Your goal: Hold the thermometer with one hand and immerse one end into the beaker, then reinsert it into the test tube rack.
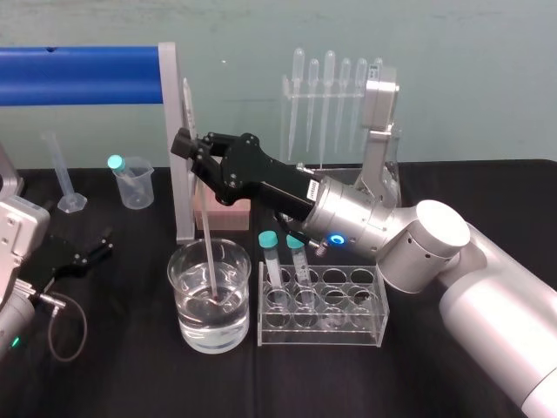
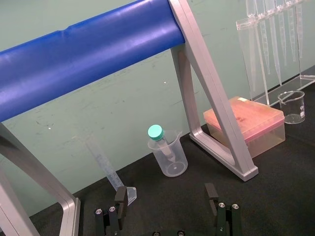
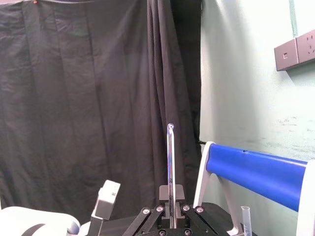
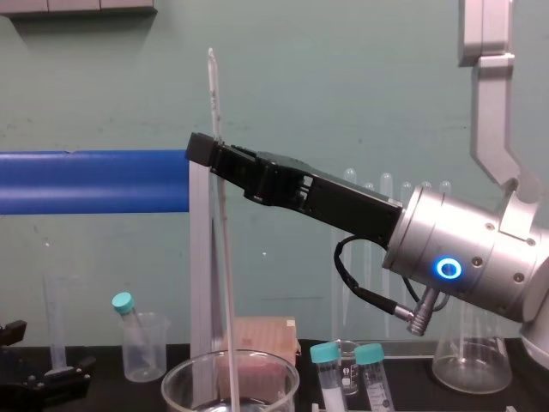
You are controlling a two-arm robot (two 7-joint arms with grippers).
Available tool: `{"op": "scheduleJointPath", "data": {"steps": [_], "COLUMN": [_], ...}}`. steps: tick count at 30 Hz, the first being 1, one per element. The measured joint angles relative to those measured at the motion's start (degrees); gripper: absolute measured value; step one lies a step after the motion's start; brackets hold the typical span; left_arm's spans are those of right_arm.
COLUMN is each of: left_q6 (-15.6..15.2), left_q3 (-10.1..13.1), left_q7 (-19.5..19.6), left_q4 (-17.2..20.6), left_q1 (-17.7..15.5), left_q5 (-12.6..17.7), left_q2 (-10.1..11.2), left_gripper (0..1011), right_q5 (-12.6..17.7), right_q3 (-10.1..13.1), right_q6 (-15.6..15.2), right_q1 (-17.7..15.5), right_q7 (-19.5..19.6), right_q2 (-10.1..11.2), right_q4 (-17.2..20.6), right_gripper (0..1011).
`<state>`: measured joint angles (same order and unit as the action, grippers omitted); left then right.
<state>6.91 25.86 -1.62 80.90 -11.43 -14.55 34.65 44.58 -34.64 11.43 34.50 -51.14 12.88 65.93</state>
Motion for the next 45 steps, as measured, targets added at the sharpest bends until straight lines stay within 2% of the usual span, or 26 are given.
{"op": "scheduleJointPath", "data": {"steps": [14,45], "left_q6": [0.0,0.0], "left_q3": [0.0,0.0], "left_q7": [0.0,0.0], "left_q4": [0.0,0.0], "left_q1": [0.0,0.0], "left_q5": [0.0,0.0], "left_q2": [0.0,0.0], "left_gripper": [1008,1008], "right_q5": [-1.1,-0.9], "right_q3": [0.4,0.3], "right_q6": [1.1,1.0], "right_q1": [-0.4,-0.3], "right_q7": [0.2,0.0], "right_q2": [-0.3,-0.3], "right_q4": [-1.1,-1.0], "right_gripper": [56,56]}}
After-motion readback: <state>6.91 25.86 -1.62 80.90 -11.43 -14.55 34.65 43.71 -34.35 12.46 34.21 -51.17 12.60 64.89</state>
